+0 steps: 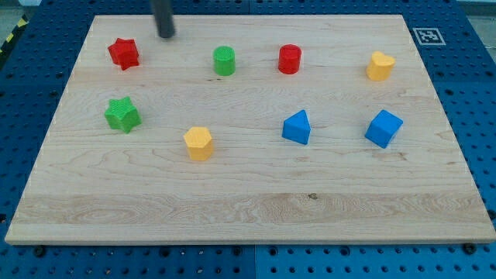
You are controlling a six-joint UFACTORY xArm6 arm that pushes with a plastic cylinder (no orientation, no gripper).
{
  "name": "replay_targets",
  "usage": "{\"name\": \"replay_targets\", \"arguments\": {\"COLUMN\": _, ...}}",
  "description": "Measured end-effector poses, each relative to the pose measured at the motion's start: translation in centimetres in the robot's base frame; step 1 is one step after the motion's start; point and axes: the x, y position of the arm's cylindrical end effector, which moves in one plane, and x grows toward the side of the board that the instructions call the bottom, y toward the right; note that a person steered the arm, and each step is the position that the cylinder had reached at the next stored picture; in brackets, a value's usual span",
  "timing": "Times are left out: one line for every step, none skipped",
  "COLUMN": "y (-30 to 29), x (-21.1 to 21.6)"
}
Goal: Move the red star diagonal top left to the green circle
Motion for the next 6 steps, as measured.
{"name": "replay_targets", "arguments": {"y": -7.5, "x": 0.8}}
{"name": "replay_targets", "arguments": {"y": -8.6, "x": 3.0}}
{"name": "replay_targets", "arguments": {"y": -8.6, "x": 3.2}}
{"name": "replay_targets", "arguments": {"y": -10.0, "x": 5.7}}
{"name": "replay_targets", "arguments": {"y": -9.2, "x": 8.6}}
{"name": "replay_targets", "arguments": {"y": -5.1, "x": 8.9}}
